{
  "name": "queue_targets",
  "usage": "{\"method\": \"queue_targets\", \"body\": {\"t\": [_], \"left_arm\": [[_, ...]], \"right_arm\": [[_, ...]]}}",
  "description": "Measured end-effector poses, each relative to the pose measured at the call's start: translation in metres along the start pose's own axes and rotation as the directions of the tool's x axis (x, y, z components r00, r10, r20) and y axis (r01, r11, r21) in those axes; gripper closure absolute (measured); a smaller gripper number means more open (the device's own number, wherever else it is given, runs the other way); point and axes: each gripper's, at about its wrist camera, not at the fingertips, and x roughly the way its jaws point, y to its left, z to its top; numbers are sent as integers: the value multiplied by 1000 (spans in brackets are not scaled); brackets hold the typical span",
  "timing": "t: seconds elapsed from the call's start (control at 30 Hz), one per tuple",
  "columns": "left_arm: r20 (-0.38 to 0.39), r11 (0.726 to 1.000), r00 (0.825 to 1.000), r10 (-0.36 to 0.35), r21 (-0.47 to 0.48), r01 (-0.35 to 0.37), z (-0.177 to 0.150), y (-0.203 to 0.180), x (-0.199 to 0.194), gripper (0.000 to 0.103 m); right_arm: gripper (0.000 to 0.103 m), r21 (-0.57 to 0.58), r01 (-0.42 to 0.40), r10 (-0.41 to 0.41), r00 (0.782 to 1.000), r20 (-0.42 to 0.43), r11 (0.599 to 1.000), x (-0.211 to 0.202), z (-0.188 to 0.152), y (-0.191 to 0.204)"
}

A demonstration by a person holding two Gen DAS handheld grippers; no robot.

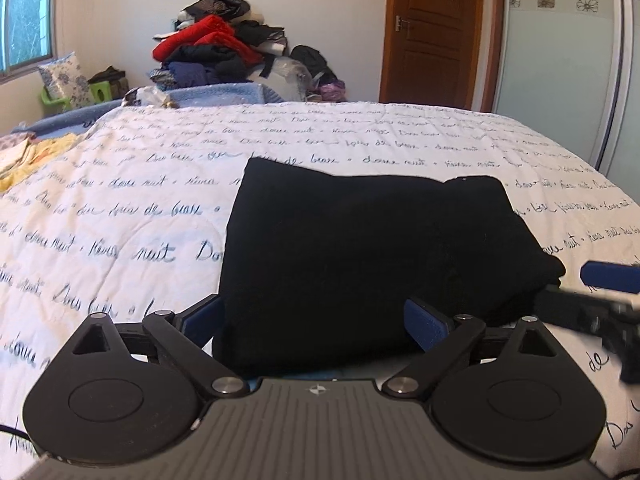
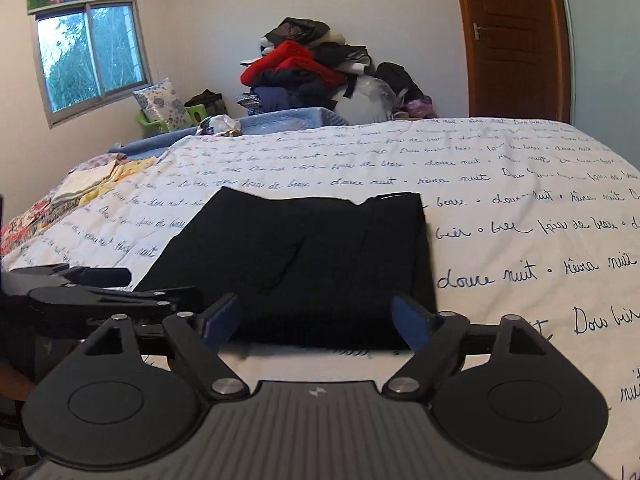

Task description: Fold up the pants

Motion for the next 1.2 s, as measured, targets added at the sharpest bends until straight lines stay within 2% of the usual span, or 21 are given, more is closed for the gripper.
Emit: {"method": "queue_targets", "body": {"t": [0.07,0.2,0.73,0.93,1.2], "left_arm": [[-13,1000,1000,2,-14,-2,-4,2,-4,7],[-22,999,1000,22,-27,-23,-11,6,-12,6],[-81,995,995,49,-82,-55,-47,17,-20,5],[-74,997,996,52,-60,-56,-51,10,-21,2],[-66,997,995,71,-31,-73,-54,3,-18,0]], "right_arm": [[19,-22,-3,3,1000,-15,1000,-3,-4,9],[11,-30,7,-8,999,-36,1000,-8,-11,21],[11,33,44,-40,994,-97,998,0,-38,25],[11,30,80,-76,991,-113,996,9,-45,26],[10,11,89,-87,989,-122,996,12,-48,29]]}}
